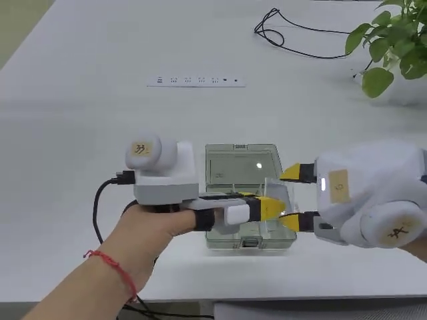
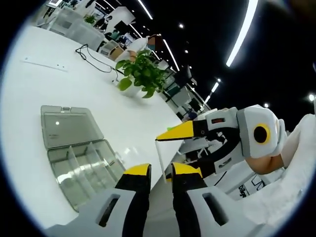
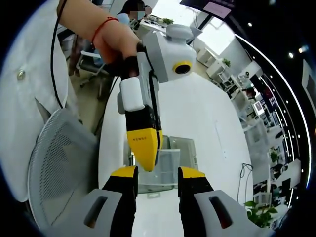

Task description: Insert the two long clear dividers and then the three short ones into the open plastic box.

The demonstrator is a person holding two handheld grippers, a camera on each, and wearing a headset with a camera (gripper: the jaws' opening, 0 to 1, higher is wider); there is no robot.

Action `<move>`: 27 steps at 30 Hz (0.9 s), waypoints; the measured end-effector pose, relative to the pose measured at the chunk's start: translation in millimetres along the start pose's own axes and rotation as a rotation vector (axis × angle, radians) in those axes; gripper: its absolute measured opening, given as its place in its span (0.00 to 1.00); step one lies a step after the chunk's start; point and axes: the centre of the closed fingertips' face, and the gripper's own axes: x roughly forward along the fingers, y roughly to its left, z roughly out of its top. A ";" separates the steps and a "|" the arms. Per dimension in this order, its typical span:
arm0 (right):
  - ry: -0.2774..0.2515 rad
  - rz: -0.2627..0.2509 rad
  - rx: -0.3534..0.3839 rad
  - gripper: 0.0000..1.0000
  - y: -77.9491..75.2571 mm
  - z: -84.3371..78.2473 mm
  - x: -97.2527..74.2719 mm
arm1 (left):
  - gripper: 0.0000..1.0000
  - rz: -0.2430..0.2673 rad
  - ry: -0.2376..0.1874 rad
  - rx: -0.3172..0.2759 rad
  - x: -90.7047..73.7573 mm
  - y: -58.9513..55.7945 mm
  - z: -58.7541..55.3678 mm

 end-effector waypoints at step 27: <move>-0.035 0.014 0.036 0.35 0.4 10.4 -2.2 | 0.00 -0.014 -0.004 0.019 -2.7 4.4 -4.8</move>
